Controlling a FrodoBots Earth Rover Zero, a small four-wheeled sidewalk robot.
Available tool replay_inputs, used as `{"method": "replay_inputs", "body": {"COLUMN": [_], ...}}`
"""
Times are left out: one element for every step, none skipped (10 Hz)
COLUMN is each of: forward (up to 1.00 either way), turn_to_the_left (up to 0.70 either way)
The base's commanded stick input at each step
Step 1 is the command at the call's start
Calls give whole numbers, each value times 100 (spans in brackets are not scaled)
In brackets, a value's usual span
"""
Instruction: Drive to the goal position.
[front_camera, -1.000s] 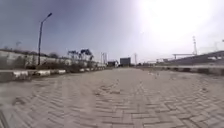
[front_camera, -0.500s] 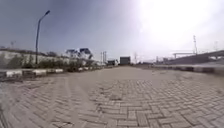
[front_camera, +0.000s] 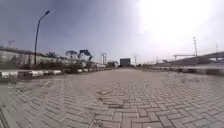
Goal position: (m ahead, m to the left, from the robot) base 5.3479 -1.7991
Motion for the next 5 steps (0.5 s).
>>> {"method": "replay_inputs", "body": {"forward": [0, 60, 100, 100, 100], "turn_to_the_left": [0, 0, 0, 0, 0]}}
